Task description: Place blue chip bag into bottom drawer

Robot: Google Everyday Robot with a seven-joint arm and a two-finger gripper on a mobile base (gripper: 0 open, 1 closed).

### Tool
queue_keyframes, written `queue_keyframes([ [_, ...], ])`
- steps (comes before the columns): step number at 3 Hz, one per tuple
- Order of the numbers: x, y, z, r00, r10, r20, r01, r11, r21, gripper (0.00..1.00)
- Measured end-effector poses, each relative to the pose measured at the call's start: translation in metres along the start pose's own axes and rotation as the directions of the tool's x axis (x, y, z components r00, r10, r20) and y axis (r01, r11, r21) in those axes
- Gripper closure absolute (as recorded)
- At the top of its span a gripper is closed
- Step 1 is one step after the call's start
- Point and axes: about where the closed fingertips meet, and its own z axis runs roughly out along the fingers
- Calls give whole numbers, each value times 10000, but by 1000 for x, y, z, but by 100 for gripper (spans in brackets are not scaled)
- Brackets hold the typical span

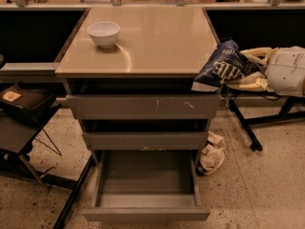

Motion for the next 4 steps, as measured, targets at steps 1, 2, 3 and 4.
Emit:
queue_keyframes([
  [1, 16, 38, 19, 9997, 227, -48, -227, 9997, -17, 100],
  [2, 50, 134, 70, 9951, 959, 230, -956, 9953, -134, 100],
  [3, 92, 276, 135, 9783, 2072, -30, -2059, 9703, -1272, 100],
  [4, 134, 439, 178, 9383, 3225, -1251, -3453, 8943, -2846, 100],
])
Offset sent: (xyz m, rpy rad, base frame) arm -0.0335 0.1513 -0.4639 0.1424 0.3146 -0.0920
